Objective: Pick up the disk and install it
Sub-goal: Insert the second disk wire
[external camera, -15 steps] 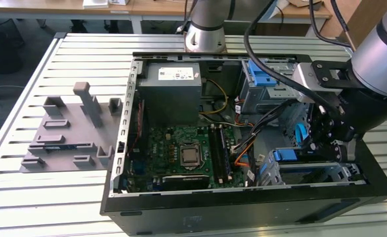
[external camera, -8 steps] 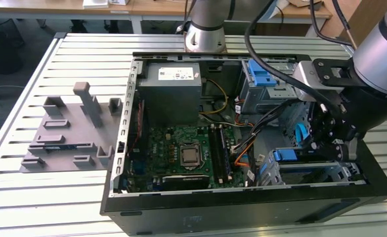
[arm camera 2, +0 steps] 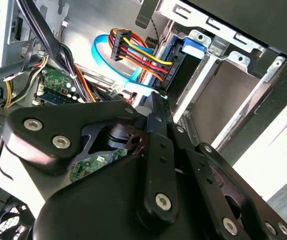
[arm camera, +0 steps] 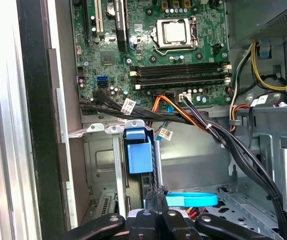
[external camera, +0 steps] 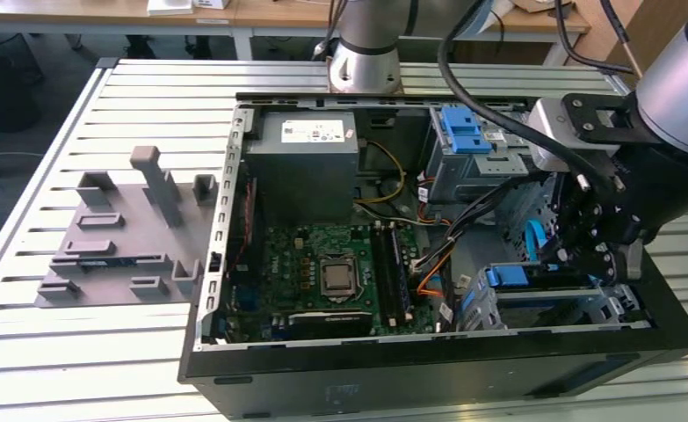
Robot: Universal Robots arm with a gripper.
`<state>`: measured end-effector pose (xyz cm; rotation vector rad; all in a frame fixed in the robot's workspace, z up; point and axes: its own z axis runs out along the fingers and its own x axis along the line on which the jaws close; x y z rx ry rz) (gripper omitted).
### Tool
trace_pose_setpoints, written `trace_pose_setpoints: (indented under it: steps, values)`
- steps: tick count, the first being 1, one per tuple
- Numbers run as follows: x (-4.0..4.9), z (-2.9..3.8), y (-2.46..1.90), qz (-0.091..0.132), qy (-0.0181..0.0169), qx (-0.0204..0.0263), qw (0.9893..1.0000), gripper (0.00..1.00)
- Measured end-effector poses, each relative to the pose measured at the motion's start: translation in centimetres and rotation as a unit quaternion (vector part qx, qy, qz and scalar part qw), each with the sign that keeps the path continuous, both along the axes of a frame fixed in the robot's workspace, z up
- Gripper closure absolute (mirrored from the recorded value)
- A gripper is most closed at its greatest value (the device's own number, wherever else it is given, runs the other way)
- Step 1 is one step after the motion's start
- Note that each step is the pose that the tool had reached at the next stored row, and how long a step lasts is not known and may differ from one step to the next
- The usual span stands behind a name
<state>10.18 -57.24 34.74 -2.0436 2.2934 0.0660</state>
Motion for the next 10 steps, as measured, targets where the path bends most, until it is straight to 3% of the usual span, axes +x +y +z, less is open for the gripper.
trace_pose_setpoints:
  steps: [10]
  values:
    - [0.00,0.18,0.00,0.000,0.0000,0.0000,1.0000,0.89]
